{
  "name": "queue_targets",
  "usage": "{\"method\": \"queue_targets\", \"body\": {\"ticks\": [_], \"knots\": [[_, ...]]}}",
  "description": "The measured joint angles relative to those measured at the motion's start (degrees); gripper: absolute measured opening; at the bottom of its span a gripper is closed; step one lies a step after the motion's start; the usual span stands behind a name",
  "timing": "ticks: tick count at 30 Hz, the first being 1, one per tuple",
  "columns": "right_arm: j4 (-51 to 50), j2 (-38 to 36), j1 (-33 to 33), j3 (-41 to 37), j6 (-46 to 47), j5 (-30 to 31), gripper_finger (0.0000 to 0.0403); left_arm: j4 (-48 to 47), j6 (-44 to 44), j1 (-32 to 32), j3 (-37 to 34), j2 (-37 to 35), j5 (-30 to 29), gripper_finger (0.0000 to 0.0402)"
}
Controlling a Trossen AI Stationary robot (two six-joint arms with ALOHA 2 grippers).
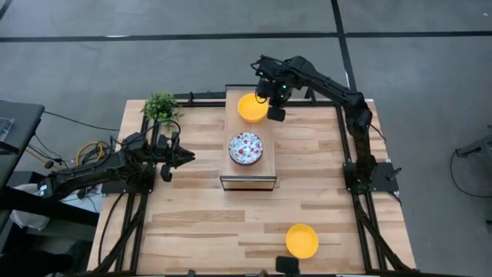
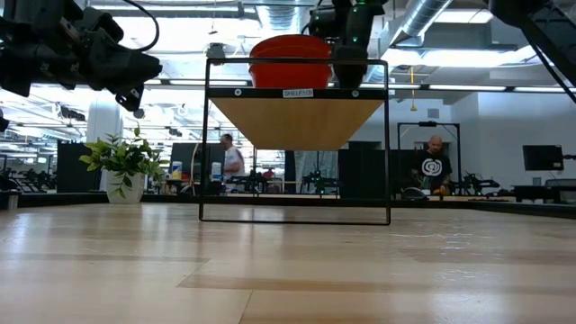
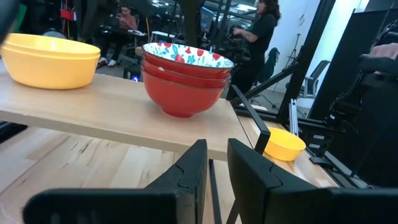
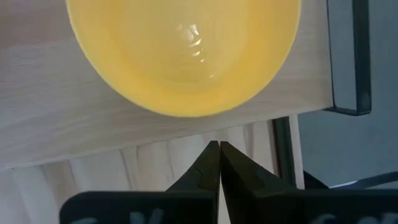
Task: Pick & Place Mini bowls
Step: Stack the top yellow bowl on the yellow bowl on the shelf
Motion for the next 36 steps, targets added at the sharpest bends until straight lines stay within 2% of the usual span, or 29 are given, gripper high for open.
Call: {"method": "queue_targets", "body": {"ticks": [14, 36], "knots": [[1.12, 2.81, -0.11, -0.04, -2.49, -1.43, 0.0001, 0.6, -1.04, 0.0, 0.0, -0.02, 0.0, 0.0063], [4.99, 2.8, 0.59, -0.04, -2.91, -3.1, 0.0, 1.26, -1.29, 0.0, 0.0, -0.02, -0.01, 0.0063]]}}
